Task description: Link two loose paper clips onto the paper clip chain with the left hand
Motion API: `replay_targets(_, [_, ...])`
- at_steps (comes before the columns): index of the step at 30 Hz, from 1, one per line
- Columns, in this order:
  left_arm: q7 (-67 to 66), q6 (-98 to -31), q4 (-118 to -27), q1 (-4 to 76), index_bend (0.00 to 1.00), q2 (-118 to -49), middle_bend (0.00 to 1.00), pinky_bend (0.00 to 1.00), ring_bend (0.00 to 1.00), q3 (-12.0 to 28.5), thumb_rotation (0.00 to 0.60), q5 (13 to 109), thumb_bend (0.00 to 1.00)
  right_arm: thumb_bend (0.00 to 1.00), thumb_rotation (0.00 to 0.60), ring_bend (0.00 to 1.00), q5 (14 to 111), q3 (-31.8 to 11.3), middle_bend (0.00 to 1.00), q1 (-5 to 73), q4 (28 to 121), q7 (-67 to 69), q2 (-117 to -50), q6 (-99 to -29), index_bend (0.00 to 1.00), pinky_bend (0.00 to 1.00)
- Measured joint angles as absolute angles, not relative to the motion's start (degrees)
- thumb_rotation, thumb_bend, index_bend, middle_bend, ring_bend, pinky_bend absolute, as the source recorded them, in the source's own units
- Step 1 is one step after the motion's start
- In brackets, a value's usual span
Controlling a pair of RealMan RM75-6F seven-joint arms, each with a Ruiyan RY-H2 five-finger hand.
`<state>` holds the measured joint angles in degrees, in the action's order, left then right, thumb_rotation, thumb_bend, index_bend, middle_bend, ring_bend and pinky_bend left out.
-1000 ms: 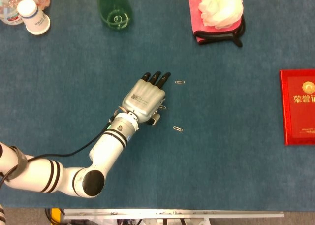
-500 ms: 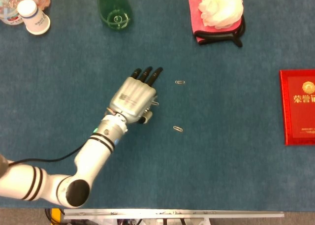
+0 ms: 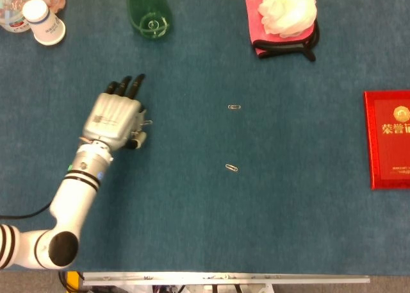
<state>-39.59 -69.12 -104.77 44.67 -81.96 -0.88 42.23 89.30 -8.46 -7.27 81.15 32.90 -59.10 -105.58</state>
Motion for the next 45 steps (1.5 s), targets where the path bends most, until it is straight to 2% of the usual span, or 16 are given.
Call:
replay_targets(4, [-37.1, -68.1, -103.2, 42.8, 0.61, -81.2, 0.00, 0.12, 0.00, -1.4, 0.600, 42.7, 0.32, 0.30, 0.600, 0.08, 89.3, -8.3, 0.16, -6.9, 81.7, 31.9, -58.9, -104.8, 0.14, 0.29])
replay_targets(7, [-35.5, -67.8, -102.5, 41.4, 0.57, -80.7, 0.00, 0.12, 0.00, -1.8, 0.600, 43.6, 0.32, 0.30, 0.600, 0.08, 89.4, -8.2, 0.16, -6.6, 82.0, 31.3, -58.9, -104.5, 0.14, 0.29])
replay_targets(12, [-33.9, -67.7, -102.3, 39.1, 0.41, -79.3, 0.00, 0.12, 0.00, -2.8, 0.600, 45.0, 0.32, 0.30, 0.600, 0.08, 89.4, -8.2, 0.16, -6.4, 82.4, 30.7, -58.8, -104.1, 0.14, 0.29])
replay_targets(15, [-32.9, -67.9, -102.7, 37.8, 0.25, -78.1, 0.00, 0.12, 0.00, -3.3, 0.600, 46.0, 0.32, 0.30, 0.600, 0.08, 89.5, -8.1, 0.16, -6.2, 82.6, 30.1, -58.8, -103.9, 0.14, 0.29])
replay_targets(17, [-32.0, -68.2, -103.0, 37.0, 0.21, -77.2, 0.00, 0.12, 0.00, -3.5, 0.600, 47.0, 0.32, 0.30, 0.600, 0.08, 89.7, -8.0, 0.16, -6.1, 82.7, 29.5, -58.8, -103.7, 0.14, 0.29])
replay_targets(23, [-29.3, -72.1, -105.2, 33.3, 0.24, -73.8, 0.00, 0.12, 0.00, -4.8, 0.600, 52.5, 0.32, 0.30, 0.600, 0.08, 90.2, -7.6, 0.16, -5.4, 83.5, 26.9, -59.0, -102.6, 0.14, 0.29])
replay_targets(29, [-29.0, -76.3, -109.7, 28.7, 0.33, -65.7, 0.01, 0.12, 0.00, -9.2, 0.600, 59.6, 0.32, 0.30, 0.600, 0.08, 90.5, -7.2, 0.16, -4.2, 85.1, 22.2, -59.3, -100.4, 0.14, 0.29])
replay_targets(32, [-27.8, -79.3, -110.9, 25.2, 0.38, -62.7, 0.06, 0.12, 0.01, -11.1, 0.600, 63.3, 0.32, 0.30, 0.600, 0.08, 90.5, -6.8, 0.16, -3.6, 86.0, 19.0, -59.6, -98.8, 0.14, 0.29])
replay_targets(36, [-23.0, -81.9, -110.4, 20.8, 0.40, -60.4, 0.22, 0.12, 0.07, -12.6, 0.600, 67.7, 0.32, 0.30, 0.600, 0.08, 90.2, -6.4, 0.16, -2.7, 87.2, 14.5, -60.3, -96.7, 0.14, 0.29])
replay_targets(45, [-14.0, -85.1, -102.7, 15.1, 0.45, -60.2, 0.24, 0.12, 0.08, -11.8, 0.600, 73.1, 0.32, 0.30, 0.600, 0.08, 86.9, -6.4, 0.16, -0.3, 89.1, 8.8, -61.6, -90.7, 0.14, 0.29])
